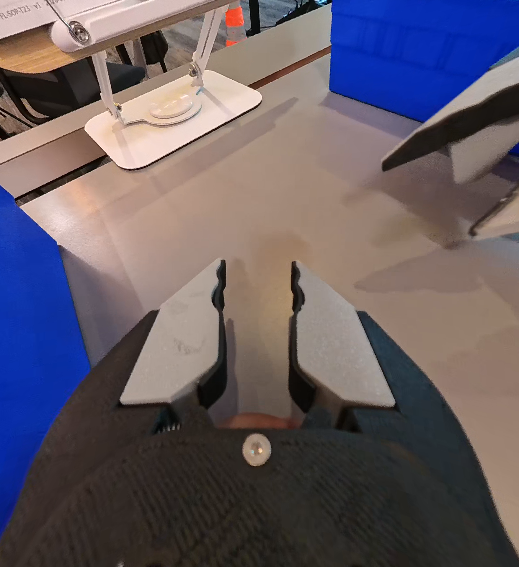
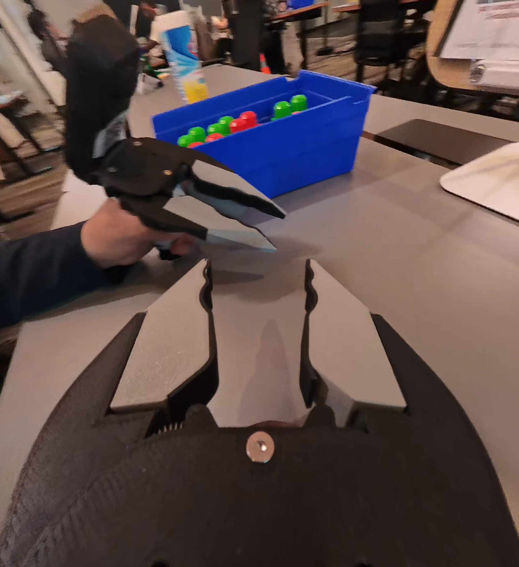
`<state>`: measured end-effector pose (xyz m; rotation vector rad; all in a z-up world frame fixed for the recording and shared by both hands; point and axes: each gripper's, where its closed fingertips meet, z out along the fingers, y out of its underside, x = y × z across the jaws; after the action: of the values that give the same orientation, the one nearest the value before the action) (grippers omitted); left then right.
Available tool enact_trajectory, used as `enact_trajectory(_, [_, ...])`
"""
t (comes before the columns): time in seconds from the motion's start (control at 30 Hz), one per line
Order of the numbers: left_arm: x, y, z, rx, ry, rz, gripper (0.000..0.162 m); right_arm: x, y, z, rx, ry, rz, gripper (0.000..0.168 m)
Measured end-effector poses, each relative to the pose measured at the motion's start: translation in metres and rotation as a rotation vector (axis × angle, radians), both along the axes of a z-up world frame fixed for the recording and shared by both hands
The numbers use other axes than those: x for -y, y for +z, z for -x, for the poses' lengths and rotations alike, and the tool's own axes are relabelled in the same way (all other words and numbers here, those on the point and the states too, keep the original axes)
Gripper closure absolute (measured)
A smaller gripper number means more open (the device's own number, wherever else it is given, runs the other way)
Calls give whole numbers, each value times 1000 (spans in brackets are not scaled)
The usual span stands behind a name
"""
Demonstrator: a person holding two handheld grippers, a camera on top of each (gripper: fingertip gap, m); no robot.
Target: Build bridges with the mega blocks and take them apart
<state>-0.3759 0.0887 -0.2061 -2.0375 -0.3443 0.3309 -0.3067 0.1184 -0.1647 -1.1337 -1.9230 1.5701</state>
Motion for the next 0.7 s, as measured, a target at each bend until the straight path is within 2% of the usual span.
enact_trajectory(0.13, [2, -3, 3, 1, 10, 20, 120, -10, -19, 13, 75, -117, -54, 102])
enact_trajectory(0.27, [2, -5, 5, 18, 15, 15, 120, -11, -18, 26, 87, -183, -35, 97])
enact_trajectory(0.7, [1, -7, 2, -5, 11, 33, 120, 6, -28, 19, 18, -178, -218, 99])
